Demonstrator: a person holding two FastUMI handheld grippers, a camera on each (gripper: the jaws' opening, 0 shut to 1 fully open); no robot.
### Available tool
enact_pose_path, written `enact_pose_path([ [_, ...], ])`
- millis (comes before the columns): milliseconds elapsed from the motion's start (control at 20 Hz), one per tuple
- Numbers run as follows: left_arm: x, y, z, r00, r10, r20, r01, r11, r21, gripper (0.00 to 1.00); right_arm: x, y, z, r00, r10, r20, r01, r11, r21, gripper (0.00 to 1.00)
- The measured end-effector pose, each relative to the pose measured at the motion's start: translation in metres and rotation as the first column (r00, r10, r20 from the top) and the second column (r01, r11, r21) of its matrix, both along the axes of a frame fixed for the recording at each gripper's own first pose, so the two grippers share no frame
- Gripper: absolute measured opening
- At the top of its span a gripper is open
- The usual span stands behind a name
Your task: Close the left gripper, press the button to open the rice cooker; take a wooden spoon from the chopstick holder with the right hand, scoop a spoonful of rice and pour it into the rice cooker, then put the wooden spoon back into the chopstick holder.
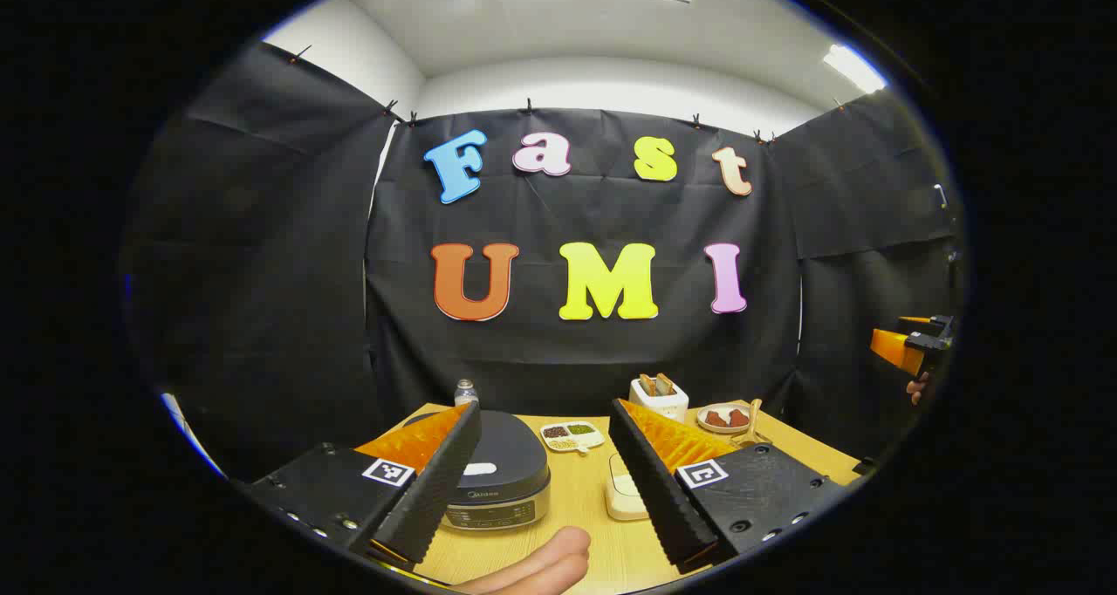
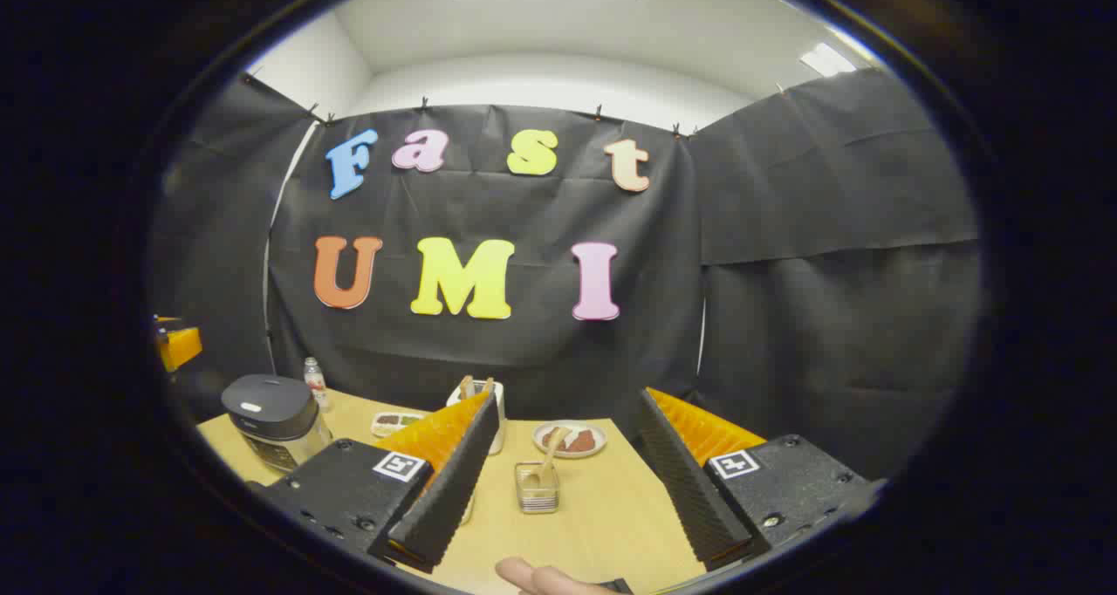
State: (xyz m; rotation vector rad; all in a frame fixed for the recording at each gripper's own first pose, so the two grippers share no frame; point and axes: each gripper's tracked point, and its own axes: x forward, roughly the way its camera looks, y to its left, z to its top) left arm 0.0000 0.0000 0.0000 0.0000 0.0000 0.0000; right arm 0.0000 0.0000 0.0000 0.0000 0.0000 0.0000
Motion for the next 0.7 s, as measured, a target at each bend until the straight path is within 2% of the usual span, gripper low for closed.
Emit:
enact_pose_path([
  [150, 0.004, -0.001, 0.001, 1.0, 0.011, -0.01, -0.011, 1.0, 0.001, 0.94, -0.006, -0.002, 0.004, 1.0, 0.001, 0.01, -0.001, 1.0, -0.003, 1.0],
  [200, 0.004, 0.0, 0.001, 1.0, 0.012, -0.014, -0.012, 1.0, -0.006, 0.94, -0.008, -0.004, 0.006, 1.0, 0.0, 0.017, 0.0, 1.0, -0.005, 0.96],
  [300, 0.004, 0.0, 0.003, 1.0, 0.013, -0.02, -0.013, 1.0, -0.02, 0.94, -0.009, -0.008, 0.012, 0.999, -0.007, 0.033, 0.007, 1.0, -0.009, 0.96],
  [350, 0.006, 0.003, 0.004, 1.0, 0.014, -0.022, -0.015, 1.0, -0.021, 0.94, -0.009, -0.009, 0.014, 0.999, -0.012, 0.039, 0.012, 1.0, -0.012, 1.0],
  [400, 0.006, 0.003, 0.004, 1.0, 0.015, -0.024, -0.016, 1.0, -0.022, 0.94, -0.009, -0.01, 0.014, 0.999, -0.015, 0.043, 0.016, 1.0, -0.013, 0.96],
  [450, 0.005, 0.0, 0.003, 1.0, 0.011, -0.028, -0.012, 1.0, -0.023, 0.94, -0.009, -0.009, 0.014, 0.999, -0.015, 0.042, 0.015, 1.0, -0.011, 1.0],
  [500, 0.006, -0.003, 0.003, 0.999, 0.004, -0.032, -0.005, 1.0, -0.021, 0.94, -0.008, -0.008, 0.012, 0.999, -0.011, 0.037, 0.011, 1.0, -0.007, 0.96],
  [600, 0.004, -0.008, 0.003, 0.999, -0.022, -0.032, 0.022, 1.0, -0.021, 0.94, -0.008, -0.005, 0.01, 1.0, 0.0, 0.03, 0.0, 1.0, 0.003, 0.98],
  [700, 0.004, -0.006, 0.007, 1.0, -0.016, -0.026, 0.015, 1.0, -0.021, 0.94, -0.008, -0.005, 0.01, 0.999, 0.006, 0.032, -0.006, 1.0, 0.007, 1.0],
])
